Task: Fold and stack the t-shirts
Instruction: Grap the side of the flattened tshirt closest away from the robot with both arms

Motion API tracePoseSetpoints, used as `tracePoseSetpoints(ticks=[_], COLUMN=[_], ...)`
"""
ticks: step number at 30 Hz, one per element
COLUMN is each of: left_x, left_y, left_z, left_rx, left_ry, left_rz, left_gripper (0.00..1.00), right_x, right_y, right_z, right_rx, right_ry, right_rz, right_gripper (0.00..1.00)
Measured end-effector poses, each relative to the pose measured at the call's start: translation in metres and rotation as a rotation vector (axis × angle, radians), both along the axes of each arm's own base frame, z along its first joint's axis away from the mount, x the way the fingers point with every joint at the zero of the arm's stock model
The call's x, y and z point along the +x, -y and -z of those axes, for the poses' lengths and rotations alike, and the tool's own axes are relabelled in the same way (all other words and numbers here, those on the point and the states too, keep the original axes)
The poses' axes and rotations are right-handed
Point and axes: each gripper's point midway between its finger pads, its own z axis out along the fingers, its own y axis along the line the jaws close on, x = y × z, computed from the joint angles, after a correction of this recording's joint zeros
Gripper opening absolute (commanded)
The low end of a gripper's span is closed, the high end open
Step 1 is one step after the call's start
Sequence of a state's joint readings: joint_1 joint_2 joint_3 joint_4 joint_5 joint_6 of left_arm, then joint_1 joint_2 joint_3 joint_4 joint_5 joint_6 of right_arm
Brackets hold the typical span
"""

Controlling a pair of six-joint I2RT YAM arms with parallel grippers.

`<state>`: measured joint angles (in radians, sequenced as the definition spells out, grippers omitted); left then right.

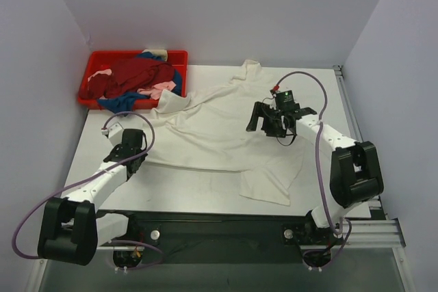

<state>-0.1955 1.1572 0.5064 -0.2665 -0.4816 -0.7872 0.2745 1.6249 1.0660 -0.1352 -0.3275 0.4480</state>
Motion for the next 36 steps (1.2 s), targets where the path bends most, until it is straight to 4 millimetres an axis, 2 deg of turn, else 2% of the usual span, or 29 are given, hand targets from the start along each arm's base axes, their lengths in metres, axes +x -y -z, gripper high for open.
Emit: tracePoseSetpoints(ticks=[6,9,16,21,29,36], left_x=[0.015,0.020,0.040,0.051,0.053,0.060], left_y=[-0.010,-0.010,-0.019,-0.023,-0.021,-0.026], left_z=[-0.006,-0.005,-0.016,-0.023,-0.010,-0.011], left_rx=[0.014,0.012,0.008,0.000,-0.020,-0.026], left_ry=[0.043,0.046,0.068,0.106,0.075,0.086], left_rz=[0.011,0.026,0.016,0.008,0.016,0.003], left_gripper=[0.00,0.00,0.00,0.00,0.00,0.00], right_x=[-0.044,-0.057,-0.061,-0.063,-0.038,-0.002], right_y=[-0.007,-0.008,-0.005,-0.003,-0.012,-0.025], right_z=[0.024,0.036,0.043,0.065,0.067,0.065], right_rx=[-0.086,-0.124,-0.175,-0.219,-0.234,-0.226], right_ry=[-0.046,-0.071,-0.074,-0.126,-0.116,-0.095], right_rz=[-0.019,-0.024,0.004,0.018,0.043,0.059], right_gripper=[0.91,0.91,0.91,0.91,0.91,0.91])
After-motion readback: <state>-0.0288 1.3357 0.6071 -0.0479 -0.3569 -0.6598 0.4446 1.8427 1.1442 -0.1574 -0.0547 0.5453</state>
